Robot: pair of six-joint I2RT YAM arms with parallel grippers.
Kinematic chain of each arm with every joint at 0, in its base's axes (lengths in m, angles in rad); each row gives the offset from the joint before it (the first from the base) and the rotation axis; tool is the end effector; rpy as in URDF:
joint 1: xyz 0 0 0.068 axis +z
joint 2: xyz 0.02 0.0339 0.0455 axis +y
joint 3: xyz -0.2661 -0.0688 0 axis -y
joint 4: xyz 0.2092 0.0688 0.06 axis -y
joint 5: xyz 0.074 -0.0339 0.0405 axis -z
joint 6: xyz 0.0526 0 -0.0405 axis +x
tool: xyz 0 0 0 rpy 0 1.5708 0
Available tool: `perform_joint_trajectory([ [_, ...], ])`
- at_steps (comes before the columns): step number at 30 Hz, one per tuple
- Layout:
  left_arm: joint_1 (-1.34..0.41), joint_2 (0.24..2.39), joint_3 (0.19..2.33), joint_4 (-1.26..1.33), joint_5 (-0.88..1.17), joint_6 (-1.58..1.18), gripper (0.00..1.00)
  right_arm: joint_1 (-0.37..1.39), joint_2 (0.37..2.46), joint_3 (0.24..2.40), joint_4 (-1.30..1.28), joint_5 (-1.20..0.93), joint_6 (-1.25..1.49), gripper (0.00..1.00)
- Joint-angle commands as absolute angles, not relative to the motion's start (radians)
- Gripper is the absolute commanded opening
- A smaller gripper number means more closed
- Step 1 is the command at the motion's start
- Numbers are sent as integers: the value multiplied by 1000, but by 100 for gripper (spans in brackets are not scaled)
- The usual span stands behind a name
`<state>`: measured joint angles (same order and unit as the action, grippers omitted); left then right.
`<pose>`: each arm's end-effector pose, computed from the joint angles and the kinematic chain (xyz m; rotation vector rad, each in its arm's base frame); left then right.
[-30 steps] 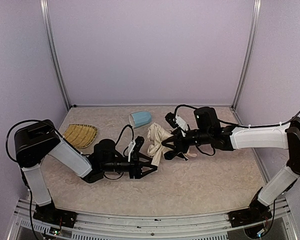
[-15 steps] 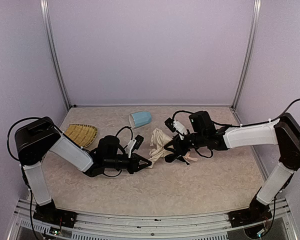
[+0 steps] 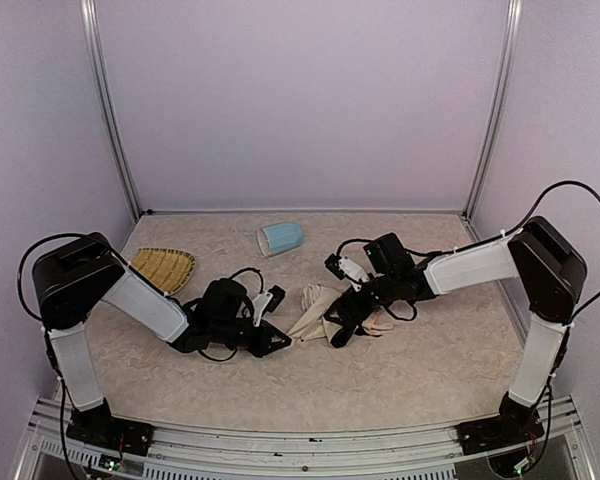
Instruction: Put away the umbrella
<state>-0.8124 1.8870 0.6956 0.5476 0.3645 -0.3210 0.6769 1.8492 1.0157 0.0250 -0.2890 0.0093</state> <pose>0.2164 -0.2557 0.1204 0.7829 2.2306 -0.9976 0.2744 0.2398 0.1648 -0.9324 2.2552 0.6623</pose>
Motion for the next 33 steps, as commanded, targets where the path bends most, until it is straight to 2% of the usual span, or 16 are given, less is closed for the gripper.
perform_joint_trajectory([
  [1, -805, 1917, 694, 476, 347, -289, 0, 673, 1800, 1011, -40, -241, -78, 95],
  [7, -804, 1927, 707, 470, 355, -284, 0, 766, 1727, 1006, -110, -65, -188, 98],
  [13, -807, 1924, 709, 457, 358, -275, 0, 781, 1697, 1037, -192, 27, -207, 100],
  [23, -822, 1915, 706, 453, 347, -262, 0, 782, 1873, 1024, -231, -69, -119, 99],
  [25, -827, 1910, 704, 449, 350, -255, 0, 782, 1918, 1029, -218, -27, -107, 94],
  [26, -830, 1906, 703, 448, 350, -252, 0, 781, 1938, 1036, -218, -11, -103, 87],
  [31, -845, 1874, 687, 435, 352, -237, 0, 739, 1959, 1042, -198, -31, -63, 40],
  [33, -849, 1855, 672, 437, 360, -234, 0, 724, 1941, 1035, -192, -52, -60, 27],
])
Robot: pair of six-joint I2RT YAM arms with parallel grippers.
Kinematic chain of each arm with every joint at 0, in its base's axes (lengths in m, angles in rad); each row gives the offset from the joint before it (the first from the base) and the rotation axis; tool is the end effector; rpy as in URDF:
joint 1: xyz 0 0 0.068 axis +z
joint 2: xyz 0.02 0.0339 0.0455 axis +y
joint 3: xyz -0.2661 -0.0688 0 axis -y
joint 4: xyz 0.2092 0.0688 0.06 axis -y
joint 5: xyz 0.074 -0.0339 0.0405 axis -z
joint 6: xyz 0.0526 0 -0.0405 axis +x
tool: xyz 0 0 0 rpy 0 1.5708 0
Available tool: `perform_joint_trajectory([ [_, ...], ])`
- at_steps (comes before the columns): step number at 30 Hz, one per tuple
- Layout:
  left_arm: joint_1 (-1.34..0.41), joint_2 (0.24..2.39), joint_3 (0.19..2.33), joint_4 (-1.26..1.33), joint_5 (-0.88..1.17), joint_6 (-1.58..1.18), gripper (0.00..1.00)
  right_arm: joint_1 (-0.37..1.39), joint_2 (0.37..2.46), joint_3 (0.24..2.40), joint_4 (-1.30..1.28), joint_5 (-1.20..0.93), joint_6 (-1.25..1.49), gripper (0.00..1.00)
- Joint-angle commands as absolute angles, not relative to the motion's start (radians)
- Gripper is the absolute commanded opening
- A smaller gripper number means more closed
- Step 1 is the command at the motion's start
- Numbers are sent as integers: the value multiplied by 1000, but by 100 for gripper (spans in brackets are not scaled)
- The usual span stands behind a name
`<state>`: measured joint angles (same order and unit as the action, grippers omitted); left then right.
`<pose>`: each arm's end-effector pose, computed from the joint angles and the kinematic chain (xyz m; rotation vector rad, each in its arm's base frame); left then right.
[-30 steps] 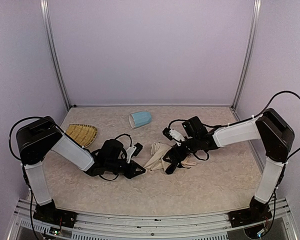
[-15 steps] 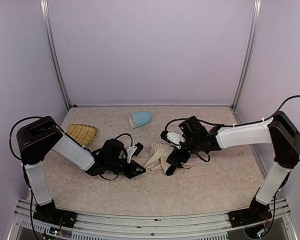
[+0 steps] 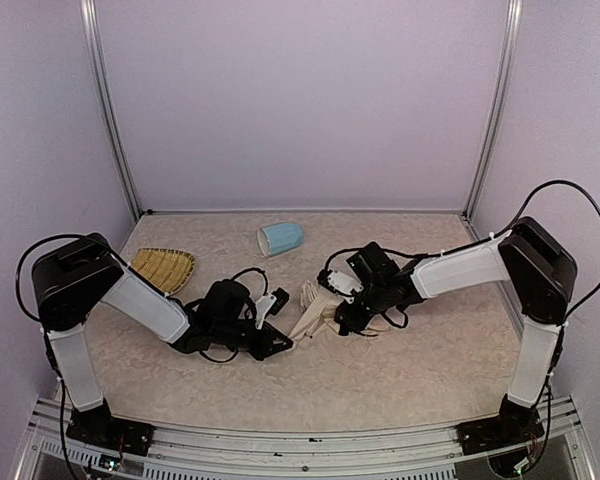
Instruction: Put away the umbrella
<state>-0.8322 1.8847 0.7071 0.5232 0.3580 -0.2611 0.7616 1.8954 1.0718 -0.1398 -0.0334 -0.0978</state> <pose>0.2123 -0.2605 0.1213 0.8653 2.2012 -0.9681 0.2617 0.2520 0.1491 -1.0793 2.3230 0.3020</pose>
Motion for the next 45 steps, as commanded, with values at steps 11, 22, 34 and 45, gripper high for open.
perform_joint_trajectory([
  [11, -946, 1752, 672, 450, 423, -110, 0, 566, 1674, 1062, 53, -497, -51, 0],
  [22, -794, 1752, 710, 476, 448, 110, 0, 704, 1341, 1020, -188, -911, -549, 0],
  [34, -620, 1867, 1193, 417, 237, 501, 0, 1196, 1388, 845, -314, -229, -753, 0],
  [45, -789, 1534, 914, 743, 496, 547, 0, 1135, 1522, 750, -133, -334, -635, 0],
])
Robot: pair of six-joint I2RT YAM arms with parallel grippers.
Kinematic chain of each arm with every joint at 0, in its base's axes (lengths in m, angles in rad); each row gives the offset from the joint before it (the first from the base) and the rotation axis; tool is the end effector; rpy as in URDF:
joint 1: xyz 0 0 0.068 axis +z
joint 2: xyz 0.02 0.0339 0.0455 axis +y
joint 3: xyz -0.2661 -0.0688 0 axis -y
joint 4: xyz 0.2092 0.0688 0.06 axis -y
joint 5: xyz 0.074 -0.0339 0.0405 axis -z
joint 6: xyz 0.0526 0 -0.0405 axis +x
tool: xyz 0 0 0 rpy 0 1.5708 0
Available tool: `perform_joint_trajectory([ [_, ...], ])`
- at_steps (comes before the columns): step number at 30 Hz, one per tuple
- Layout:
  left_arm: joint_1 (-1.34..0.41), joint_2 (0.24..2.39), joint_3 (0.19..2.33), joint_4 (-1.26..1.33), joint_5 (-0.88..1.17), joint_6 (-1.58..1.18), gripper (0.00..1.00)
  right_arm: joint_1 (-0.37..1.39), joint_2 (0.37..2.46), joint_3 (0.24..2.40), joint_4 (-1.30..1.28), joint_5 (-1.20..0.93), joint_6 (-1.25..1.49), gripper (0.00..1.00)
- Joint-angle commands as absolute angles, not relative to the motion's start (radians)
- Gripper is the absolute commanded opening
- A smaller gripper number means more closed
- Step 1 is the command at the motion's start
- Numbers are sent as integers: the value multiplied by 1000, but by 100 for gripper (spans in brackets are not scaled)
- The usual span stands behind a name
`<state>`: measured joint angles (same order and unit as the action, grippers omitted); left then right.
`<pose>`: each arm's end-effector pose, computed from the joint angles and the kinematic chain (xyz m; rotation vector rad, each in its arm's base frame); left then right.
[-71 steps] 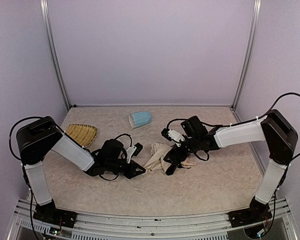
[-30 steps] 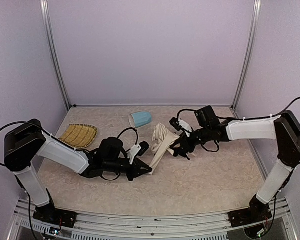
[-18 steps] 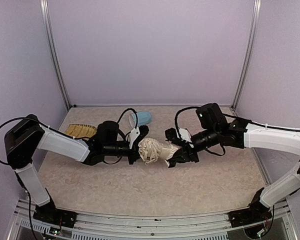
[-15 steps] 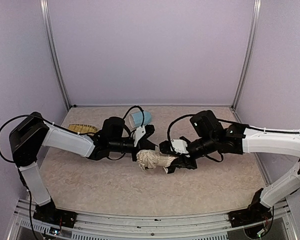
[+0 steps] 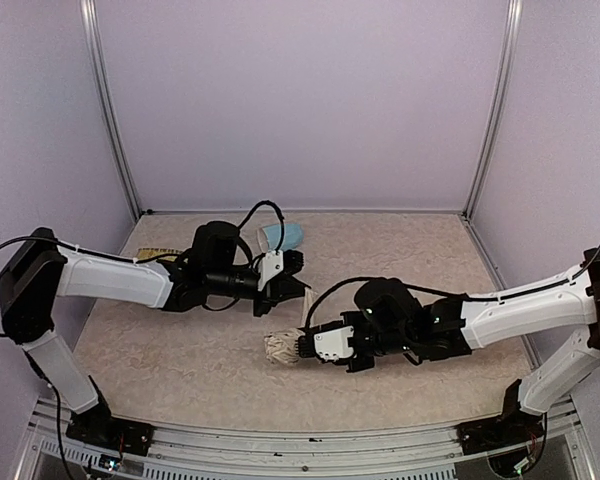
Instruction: Put away the umbrella
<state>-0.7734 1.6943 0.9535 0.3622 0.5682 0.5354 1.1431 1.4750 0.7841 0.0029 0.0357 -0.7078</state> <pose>0.2361 -0.2701 0.2369 1.4664 1.2883 -0.7094 0.1227 0.2647 0.2109 -1.7983 1.3778 0.1916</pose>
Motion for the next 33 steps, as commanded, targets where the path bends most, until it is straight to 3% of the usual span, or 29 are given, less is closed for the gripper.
perform_joint_trajectory([
  [1, -807, 1519, 883, 768, 501, 545, 0, 1115, 1529, 762, -138, -390, -612, 0],
  [7, -870, 1478, 714, 990, 521, 484, 0, 1025, 1568, 829, -182, -595, -539, 0],
  [13, -900, 1489, 665, 1086, 547, 410, 0, 991, 1570, 846, -166, -614, -484, 0],
  [16, -905, 1528, 641, 1132, 552, 355, 0, 975, 1575, 841, -126, -513, -447, 1],
  [24, -897, 1715, 628, 1123, 472, 361, 0, 1030, 1708, 846, -41, 34, -519, 3],
  [33, -837, 1897, 808, 865, 110, 428, 0, 1100, 1792, 835, -120, -87, -651, 0],
])
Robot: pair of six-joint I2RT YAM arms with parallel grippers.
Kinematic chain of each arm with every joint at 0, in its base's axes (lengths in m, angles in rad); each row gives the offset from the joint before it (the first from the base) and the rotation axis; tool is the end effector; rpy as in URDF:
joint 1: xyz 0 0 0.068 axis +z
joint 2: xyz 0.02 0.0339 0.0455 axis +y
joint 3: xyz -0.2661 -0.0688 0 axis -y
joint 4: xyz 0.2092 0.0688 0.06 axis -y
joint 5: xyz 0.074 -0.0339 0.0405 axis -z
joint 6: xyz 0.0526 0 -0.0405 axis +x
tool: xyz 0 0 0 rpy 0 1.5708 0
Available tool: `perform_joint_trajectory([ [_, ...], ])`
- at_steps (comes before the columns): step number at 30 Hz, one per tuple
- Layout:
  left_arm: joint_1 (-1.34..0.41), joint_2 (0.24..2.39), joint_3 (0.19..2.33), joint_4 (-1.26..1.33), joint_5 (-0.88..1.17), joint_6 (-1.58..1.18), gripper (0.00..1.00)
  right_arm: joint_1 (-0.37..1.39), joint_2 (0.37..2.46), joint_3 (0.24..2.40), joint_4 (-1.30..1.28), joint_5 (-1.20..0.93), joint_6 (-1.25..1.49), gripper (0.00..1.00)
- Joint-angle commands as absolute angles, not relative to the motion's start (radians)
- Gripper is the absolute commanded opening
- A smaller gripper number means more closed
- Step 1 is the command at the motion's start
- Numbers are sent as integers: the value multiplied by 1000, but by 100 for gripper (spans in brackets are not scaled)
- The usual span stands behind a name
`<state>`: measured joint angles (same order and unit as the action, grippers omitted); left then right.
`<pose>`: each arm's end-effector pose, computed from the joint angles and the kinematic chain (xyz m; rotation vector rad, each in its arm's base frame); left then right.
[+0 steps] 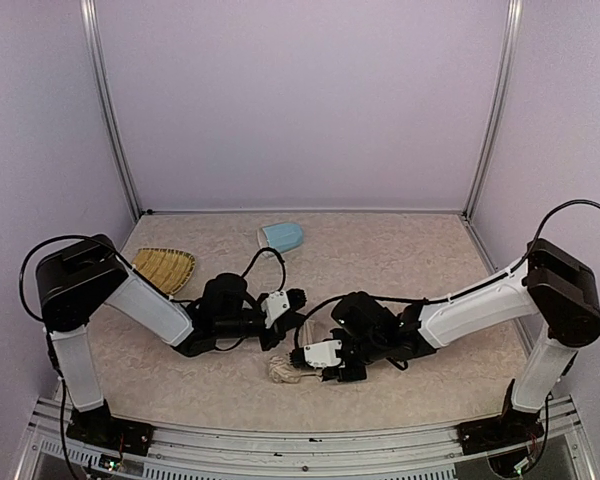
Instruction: Put away the umbrella
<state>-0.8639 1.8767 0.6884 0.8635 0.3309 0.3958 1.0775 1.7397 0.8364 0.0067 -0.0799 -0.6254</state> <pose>0.2151 -0.2781 0.1561 1.3125 1.4110 -0.6296 0.1480 0.2841 0.1499 -1.8932 1.6120 0.2921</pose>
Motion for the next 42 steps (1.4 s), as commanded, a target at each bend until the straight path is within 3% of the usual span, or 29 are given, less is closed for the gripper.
perform_joint_trajectory([
  [1, -835, 1911, 835, 837, 67, 440, 0, 1103, 1807, 839, -141, -75, -649, 0],
  [7, -814, 2030, 1059, 553, -212, 434, 3, 1109, 1861, 833, -194, 10, -660, 0],
  [9, -806, 2052, 1119, 447, -238, 399, 20, 1107, 1861, 831, -205, 27, -666, 0],
  [12, -783, 2044, 1165, 364, -237, 306, 61, 1098, 1862, 838, -221, 8, -665, 0],
  [13, -771, 2029, 1165, 365, -237, 276, 71, 1095, 1865, 840, -225, 3, -663, 0],
  [15, -745, 1979, 1150, 382, -234, 221, 80, 1091, 1875, 849, -236, -1, -656, 0],
  [20, -730, 1700, 972, 509, -231, 181, 81, 1072, 1896, 864, -271, -16, -647, 0],
  [23, -814, 1478, 748, 619, -185, 249, 66, 1067, 1895, 864, -268, -28, -635, 0],
  [26, -862, 1343, 534, 697, 39, 149, 57, 1062, 1875, 843, -226, -30, -638, 0],
  [32, -883, 1513, 468, 725, 247, -66, 77, 1079, 1834, 777, -84, 79, -689, 0],
  [36, -905, 1594, 495, 710, 299, 13, 81, 1090, 1803, 744, -51, 72, -711, 0],
  [40, -920, 1647, 501, 742, 372, 117, 97, 1094, 1792, 731, -37, 47, -716, 0],
  [42, -924, 1685, 523, 737, 409, 148, 99, 1097, 1793, 725, -28, 60, -719, 0],
])
